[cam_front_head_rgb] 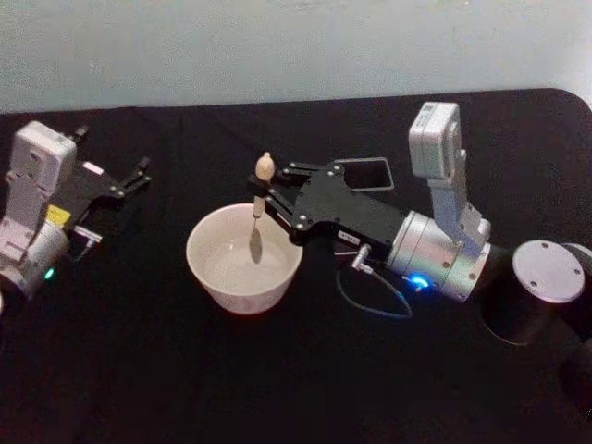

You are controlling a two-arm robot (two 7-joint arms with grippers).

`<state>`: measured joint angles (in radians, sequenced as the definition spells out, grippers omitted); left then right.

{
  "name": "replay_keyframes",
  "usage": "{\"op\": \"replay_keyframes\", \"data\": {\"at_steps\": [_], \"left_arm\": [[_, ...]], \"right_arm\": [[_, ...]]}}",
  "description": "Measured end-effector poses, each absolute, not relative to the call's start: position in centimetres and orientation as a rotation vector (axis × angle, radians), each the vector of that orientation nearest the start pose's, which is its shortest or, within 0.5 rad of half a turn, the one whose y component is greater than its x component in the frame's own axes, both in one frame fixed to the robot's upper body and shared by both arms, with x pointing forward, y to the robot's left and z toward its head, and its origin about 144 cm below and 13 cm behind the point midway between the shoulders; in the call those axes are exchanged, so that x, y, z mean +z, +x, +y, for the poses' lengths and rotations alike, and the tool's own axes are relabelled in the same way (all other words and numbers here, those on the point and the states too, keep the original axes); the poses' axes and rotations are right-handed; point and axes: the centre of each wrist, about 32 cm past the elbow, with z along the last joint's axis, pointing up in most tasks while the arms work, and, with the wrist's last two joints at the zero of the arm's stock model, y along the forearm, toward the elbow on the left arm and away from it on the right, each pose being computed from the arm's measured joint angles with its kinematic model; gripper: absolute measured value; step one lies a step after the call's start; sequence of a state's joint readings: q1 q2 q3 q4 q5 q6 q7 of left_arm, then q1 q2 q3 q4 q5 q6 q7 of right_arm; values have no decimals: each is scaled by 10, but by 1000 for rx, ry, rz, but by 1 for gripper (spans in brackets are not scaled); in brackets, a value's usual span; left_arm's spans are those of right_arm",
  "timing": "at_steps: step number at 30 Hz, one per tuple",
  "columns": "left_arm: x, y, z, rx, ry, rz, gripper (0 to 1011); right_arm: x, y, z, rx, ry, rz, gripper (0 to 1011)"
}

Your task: Pick up the stirring spoon with one hand, stir inside the cup, then place it back in its original position.

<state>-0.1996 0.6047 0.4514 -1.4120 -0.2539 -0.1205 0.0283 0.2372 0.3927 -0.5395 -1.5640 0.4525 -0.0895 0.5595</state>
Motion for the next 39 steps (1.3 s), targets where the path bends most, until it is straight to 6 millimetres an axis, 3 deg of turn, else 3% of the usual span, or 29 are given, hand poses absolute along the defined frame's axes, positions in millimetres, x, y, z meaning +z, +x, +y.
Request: {"op": "replay_keyframes", "data": {"at_steps": [39], "left_arm": [[1140, 489, 310, 1248, 305, -285, 1001]], "right_arm": [[1155, 492, -179, -527, 3, -44, 173]]}}
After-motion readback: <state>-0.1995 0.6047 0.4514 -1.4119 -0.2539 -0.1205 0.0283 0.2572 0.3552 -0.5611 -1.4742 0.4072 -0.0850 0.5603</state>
